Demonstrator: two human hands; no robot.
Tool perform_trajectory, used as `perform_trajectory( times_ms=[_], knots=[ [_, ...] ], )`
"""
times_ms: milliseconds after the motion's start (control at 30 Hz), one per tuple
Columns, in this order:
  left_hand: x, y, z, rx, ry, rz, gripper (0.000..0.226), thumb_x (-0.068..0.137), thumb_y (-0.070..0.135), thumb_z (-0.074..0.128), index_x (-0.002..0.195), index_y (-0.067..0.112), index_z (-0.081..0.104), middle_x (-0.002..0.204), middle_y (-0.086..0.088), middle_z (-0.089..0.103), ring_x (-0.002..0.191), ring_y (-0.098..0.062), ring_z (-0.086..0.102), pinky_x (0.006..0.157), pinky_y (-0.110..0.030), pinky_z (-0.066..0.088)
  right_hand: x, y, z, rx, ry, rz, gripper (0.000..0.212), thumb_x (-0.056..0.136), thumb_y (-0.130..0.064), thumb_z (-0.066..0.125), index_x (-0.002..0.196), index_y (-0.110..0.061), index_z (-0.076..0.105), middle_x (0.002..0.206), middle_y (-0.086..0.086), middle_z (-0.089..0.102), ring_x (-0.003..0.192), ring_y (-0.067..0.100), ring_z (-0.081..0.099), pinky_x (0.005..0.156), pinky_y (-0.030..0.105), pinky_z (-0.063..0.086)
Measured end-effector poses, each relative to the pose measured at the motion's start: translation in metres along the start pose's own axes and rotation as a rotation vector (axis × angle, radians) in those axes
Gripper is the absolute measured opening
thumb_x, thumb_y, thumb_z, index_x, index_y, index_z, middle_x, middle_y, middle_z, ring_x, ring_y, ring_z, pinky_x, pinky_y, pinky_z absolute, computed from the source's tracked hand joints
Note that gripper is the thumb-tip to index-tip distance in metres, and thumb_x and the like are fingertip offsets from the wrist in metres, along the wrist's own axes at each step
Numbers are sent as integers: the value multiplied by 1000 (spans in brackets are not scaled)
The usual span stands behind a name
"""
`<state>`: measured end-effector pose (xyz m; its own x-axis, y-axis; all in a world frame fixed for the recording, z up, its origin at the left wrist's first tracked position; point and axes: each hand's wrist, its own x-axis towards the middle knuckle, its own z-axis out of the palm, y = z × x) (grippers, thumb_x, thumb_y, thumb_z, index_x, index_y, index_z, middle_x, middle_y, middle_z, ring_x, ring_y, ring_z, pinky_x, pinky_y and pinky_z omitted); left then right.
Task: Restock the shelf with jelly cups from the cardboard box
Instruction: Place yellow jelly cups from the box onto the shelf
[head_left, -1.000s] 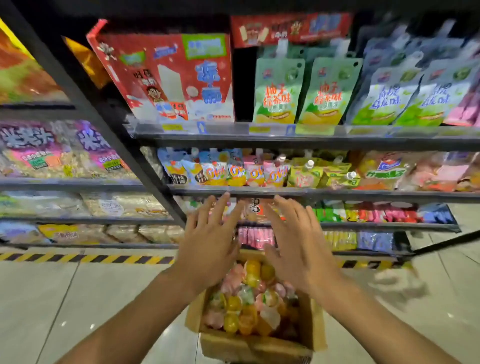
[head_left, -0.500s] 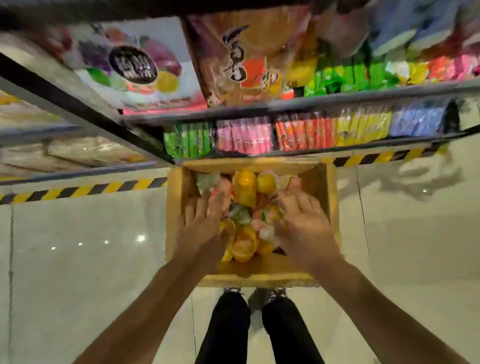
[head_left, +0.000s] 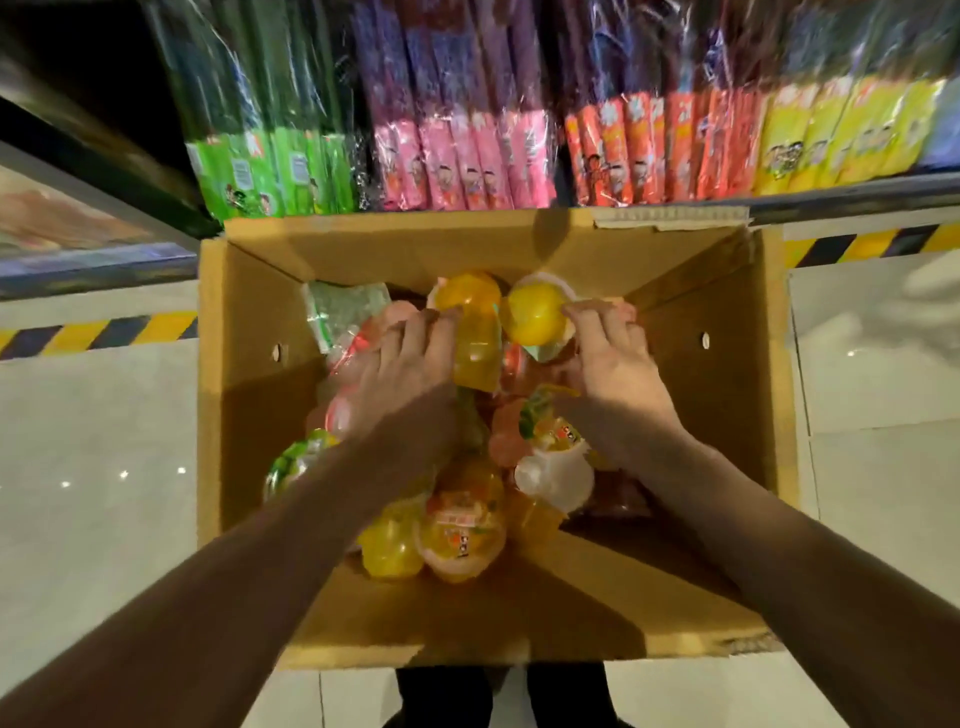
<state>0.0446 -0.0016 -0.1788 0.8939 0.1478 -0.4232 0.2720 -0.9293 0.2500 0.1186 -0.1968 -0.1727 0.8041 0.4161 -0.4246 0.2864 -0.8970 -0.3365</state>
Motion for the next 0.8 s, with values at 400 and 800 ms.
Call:
perform_trajectory(
  times_ms=[400,800],
  knots=[
    [34,-15,38,-79,41,120,78,83,31,68,149,26,27,142,-1,34,128,-26,32,102,-42,32,67,9,34,-72,91,-156,84,77,-27,83,146,-31,33,144,-2,36,118,30,39,95,47,41],
    [-31,3,-53,-488,121,62,84,71,39,84,140,24,40,130,4,51,122,-16,49,101,-38,44,-11,-13,-47,251,245,-122,74,75,-38,85,138,-25,49,130,-4,54,116,19,46,92,28,33]
  ],
)
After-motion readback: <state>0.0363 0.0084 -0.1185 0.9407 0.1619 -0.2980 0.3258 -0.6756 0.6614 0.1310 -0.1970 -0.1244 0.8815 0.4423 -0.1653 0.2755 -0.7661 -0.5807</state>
